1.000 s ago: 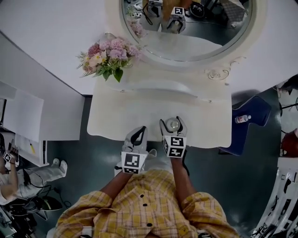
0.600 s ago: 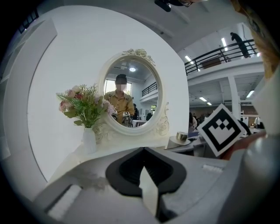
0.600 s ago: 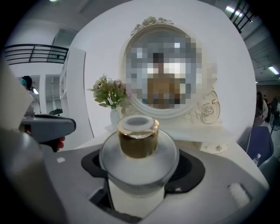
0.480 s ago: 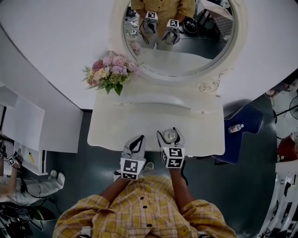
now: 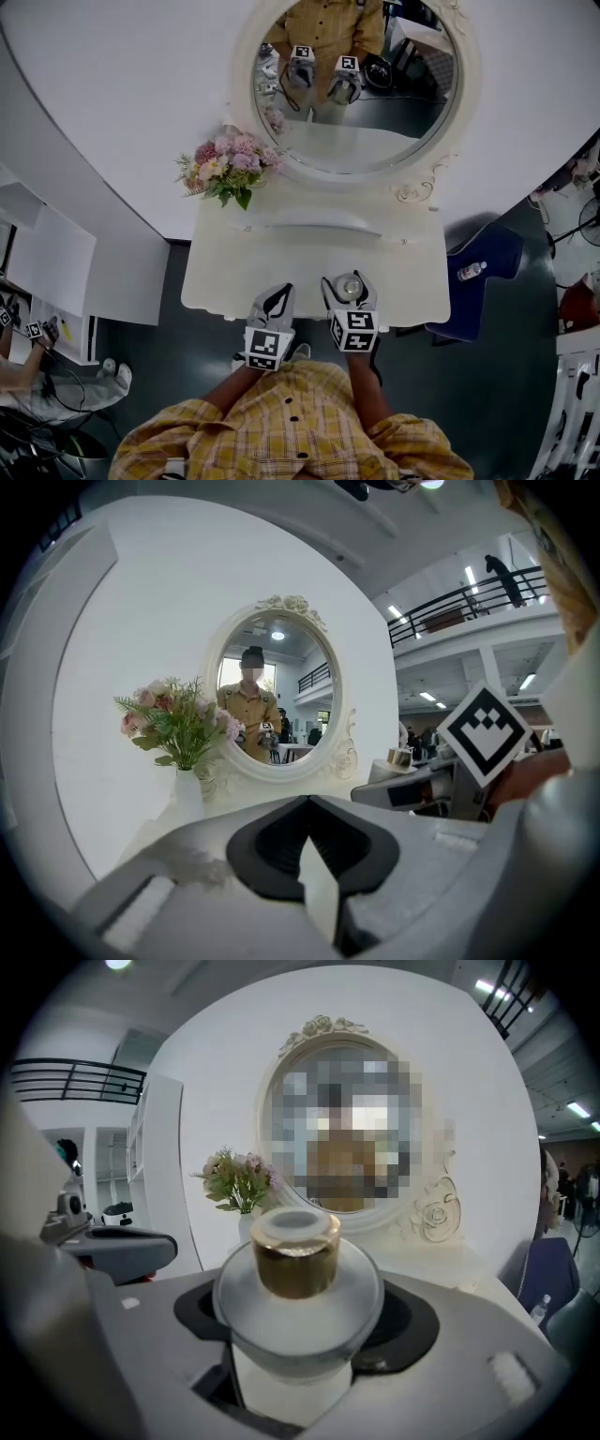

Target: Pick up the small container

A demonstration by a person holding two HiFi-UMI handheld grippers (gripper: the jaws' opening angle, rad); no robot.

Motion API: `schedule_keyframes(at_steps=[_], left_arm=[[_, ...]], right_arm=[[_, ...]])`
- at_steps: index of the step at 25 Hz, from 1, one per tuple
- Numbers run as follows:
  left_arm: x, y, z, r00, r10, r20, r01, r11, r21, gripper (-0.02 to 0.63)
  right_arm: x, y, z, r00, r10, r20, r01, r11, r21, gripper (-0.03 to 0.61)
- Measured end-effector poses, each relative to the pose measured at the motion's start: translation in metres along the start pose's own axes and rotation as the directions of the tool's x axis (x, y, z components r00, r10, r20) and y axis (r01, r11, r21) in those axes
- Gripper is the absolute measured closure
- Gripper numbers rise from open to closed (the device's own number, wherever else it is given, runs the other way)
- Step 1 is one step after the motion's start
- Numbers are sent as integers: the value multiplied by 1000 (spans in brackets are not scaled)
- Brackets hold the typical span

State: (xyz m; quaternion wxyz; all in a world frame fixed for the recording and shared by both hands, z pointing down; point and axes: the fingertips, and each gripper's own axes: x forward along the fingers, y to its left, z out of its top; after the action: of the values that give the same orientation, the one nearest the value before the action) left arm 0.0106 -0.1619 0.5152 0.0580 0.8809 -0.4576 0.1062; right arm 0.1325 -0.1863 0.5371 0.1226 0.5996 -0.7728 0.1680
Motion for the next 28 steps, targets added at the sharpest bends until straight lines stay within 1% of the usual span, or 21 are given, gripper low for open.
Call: schedule_keyframes(at_steps=[13, 18, 28], left_arm=[[-2, -2, 14, 999, -13, 37, 12, 1000, 22, 614], [-2, 0, 20, 999, 1, 52, -2, 1000, 18, 614], [-4, -2, 25, 998, 11, 63, -12, 1000, 28, 614]], right_arm=[[-21, 9, 30, 998, 9, 57, -8, 1000, -22, 239], [-28, 8, 41, 997, 10, 82, -8, 999, -31, 239], [-39, 1, 42, 995, -4, 99, 6, 1000, -14, 239]])
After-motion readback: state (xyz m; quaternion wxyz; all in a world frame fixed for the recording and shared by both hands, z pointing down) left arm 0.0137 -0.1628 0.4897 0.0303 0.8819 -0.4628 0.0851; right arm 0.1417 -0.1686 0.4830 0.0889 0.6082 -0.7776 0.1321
